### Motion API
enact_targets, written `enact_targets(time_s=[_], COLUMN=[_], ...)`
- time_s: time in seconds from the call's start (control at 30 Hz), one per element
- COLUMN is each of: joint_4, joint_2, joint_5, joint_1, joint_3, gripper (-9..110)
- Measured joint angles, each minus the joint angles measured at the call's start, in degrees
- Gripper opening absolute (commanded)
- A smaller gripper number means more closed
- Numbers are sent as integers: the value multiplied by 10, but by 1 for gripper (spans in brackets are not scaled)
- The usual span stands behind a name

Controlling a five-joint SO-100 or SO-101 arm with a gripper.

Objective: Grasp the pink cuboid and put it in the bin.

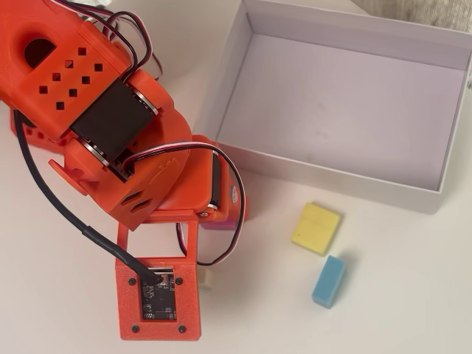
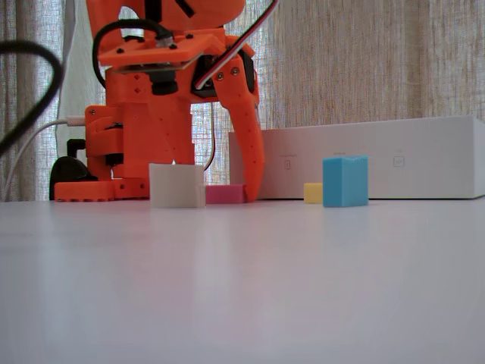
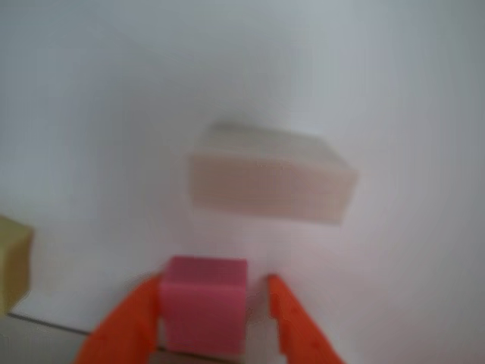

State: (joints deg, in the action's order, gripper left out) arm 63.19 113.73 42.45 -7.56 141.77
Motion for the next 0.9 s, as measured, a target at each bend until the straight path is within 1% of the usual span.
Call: enact_targets(time_s=[0.1, 0.17, 0.2, 0.4, 0.5, 0.73, 0.9], joint_4=[-10, -17, -18, -13, 29, 181, 243], joint_2=[11, 14, 15, 25, 36, 40, 41], joint_5=[0, 0, 0, 0, 0, -14, -23], joint_1=[0, -2, -2, -1, 4, 2, -50], joint_3=[11, 14, 14, 14, -26, -272, -432], gripper=[5, -6, -8, -8, -8, -8, -8])
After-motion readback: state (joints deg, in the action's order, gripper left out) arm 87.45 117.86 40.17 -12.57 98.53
